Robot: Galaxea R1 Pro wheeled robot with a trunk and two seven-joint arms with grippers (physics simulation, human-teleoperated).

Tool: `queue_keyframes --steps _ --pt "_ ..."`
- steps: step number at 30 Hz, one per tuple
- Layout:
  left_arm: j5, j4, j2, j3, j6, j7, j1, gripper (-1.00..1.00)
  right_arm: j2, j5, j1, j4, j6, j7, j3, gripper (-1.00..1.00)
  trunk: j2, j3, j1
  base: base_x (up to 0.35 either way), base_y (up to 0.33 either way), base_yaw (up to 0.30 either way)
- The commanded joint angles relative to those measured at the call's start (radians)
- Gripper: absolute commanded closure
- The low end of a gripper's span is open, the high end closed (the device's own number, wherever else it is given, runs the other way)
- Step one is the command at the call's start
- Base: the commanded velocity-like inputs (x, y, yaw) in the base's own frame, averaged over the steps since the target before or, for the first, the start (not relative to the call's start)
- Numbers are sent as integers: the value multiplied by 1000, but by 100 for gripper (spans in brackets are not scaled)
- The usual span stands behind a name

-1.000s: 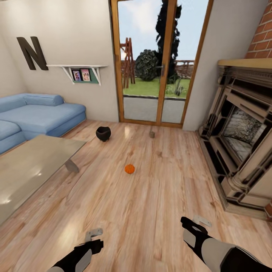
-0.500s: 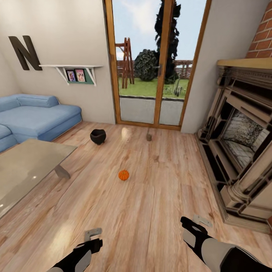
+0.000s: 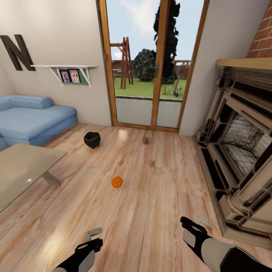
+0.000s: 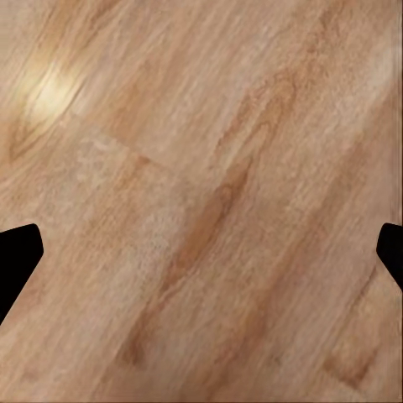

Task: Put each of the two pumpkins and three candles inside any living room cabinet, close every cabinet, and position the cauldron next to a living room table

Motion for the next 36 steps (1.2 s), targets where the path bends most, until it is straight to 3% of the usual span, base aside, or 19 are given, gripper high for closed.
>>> queue_keyframes --steps 1,36 --pt "6 -2 0 -9 2 9 0 -100 1 -9 -1 1 -3 -1 8 -100 0 -1 0 294 -213 0" --pt "15 -2 -1 -9 0 5 0 -100 2 -8 -1 1 -2 -1 8 -100 0 -1 0 319 -52 0"
